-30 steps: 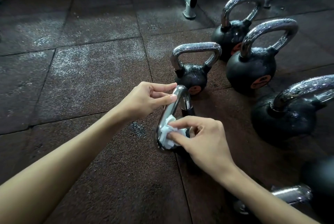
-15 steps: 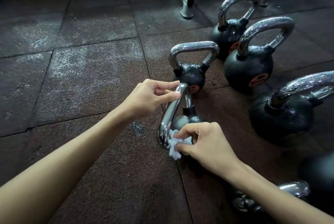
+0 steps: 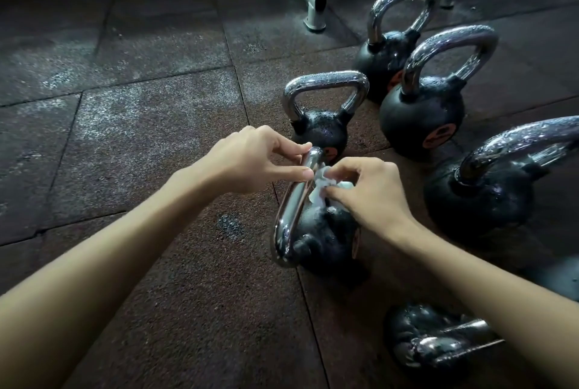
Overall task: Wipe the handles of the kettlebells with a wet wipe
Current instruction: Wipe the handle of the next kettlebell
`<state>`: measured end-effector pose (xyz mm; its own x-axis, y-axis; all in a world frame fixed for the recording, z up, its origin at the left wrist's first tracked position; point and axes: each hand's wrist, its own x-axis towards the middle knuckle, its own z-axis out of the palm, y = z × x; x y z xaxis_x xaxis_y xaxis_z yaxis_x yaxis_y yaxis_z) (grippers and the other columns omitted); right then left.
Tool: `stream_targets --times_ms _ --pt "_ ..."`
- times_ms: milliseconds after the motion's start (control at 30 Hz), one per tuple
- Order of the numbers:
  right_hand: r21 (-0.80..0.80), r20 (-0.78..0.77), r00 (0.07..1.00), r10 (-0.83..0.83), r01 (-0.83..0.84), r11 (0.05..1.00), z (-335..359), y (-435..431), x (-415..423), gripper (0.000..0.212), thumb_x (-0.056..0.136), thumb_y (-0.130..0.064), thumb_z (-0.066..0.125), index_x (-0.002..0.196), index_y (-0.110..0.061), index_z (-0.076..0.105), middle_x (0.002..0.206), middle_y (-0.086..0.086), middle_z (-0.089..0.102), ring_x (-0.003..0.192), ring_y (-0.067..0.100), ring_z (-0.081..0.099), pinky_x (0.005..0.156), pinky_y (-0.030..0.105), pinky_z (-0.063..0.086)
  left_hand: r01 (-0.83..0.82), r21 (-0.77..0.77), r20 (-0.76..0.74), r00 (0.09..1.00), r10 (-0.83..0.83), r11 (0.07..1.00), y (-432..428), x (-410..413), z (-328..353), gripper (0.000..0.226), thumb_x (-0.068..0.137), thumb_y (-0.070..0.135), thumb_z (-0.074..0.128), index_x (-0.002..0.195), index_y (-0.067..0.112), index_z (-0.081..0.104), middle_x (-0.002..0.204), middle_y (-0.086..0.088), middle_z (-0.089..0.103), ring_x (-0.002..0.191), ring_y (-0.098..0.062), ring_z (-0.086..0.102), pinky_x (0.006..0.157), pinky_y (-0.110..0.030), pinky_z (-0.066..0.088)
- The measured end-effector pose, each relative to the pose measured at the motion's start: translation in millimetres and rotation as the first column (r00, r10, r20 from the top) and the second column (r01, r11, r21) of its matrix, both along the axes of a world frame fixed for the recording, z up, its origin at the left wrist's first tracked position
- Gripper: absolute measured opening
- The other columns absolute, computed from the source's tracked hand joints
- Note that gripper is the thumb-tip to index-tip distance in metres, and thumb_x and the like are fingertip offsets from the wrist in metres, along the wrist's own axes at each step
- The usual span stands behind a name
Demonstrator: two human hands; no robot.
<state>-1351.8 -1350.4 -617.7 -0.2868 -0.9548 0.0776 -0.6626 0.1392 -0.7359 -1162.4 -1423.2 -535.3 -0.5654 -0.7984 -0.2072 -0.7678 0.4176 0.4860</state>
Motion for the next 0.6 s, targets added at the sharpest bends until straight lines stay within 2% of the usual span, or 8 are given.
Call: stream_targets --times_ms 100,233,333,400,533,600 --pt "-0.009 0.023 0.998 -0.053 0.054 0.999 -10.7 -6.7 8.4 0.025 0.065 -0.041 0.089 0.084 -0.031 0.076 0.080 -0.017 0.074 0.082 0.007 0.070 0.079 0.038 0.058 0.001 -0.019 0.059 0.998 0.001 1.000 0.8 -3.3 7.6 0.049 0.085 0.062 0.069 0.131 0.047 0.066 0.073 0.039 0.005 0.076 0.022 0.009 0.089 -0.026 0.048" --pt "-0.085 0.004 0.987 -0.160 0.159 0.984 -15.4 -11.3 18.4 0.025 0.070 -0.039 0.088 0.088 -0.030 0.075 0.079 -0.012 0.074 0.080 0.015 0.069 0.075 0.038 0.056 0.027 -0.004 -0.017 0.999 -0.027 1.000 0.3 -5.0 4.5 0.046 0.090 0.050 0.070 0.133 0.035 0.067 0.075 0.036 0.006 0.071 0.013 0.005 0.090 -0.033 0.039" --pt "-0.171 0.025 0.981 -0.190 0.192 0.966 -16.9 -13.4 21.5 0.020 0.074 -0.041 0.086 0.087 -0.030 0.076 0.073 -0.014 0.071 0.072 0.012 0.066 0.069 0.037 0.055 0.022 -0.006 -0.017 1.000 -0.022 1.000 -1.3 -4.1 3.1 0.047 0.088 0.053 0.070 0.132 0.037 0.067 0.074 0.035 0.006 0.072 0.015 0.006 0.087 -0.032 0.041" --pt "-0.190 0.059 0.979 -0.194 0.202 0.961 -19.8 -12.4 22.0 0.023 0.075 -0.044 0.086 0.089 -0.031 0.075 0.077 -0.016 0.074 0.073 0.010 0.068 0.070 0.037 0.055 0.020 -0.002 -0.021 1.000 -0.021 1.000 -1.5 -3.0 2.9 0.048 0.087 0.054 0.069 0.132 0.038 0.067 0.074 0.034 0.006 0.072 0.016 0.007 0.086 -0.031 0.044" --pt "-0.146 0.119 0.966 -0.230 0.246 0.958 -27.5 -10.1 19.2 0.030 0.072 -0.050 0.087 0.090 -0.032 0.072 0.080 -0.017 0.075 0.079 0.005 0.071 0.074 0.037 0.056 0.011 0.003 -0.055 0.998 -0.011 1.000 -1.5 -0.8 1.4 0.049 0.089 0.051 0.070 0.135 0.035 0.066 0.073 0.033 0.007 0.070 0.012 0.006 0.090 -0.031 0.042" --pt "-0.130 0.122 0.961 -0.249 0.264 0.956 -29.1 -9.4 18.0 0.029 0.072 -0.053 0.086 0.089 -0.032 0.074 0.079 -0.015 0.075 0.080 0.007 0.072 0.076 0.038 0.057 0.010 0.001 -0.072 0.997 -0.009 1.000 -2.0 -0.5 0.5 0.048 0.090 0.050 0.070 0.135 0.033 0.066 0.073 0.032 0.007 0.069 0.011 0.005 0.089 -0.024 0.041"
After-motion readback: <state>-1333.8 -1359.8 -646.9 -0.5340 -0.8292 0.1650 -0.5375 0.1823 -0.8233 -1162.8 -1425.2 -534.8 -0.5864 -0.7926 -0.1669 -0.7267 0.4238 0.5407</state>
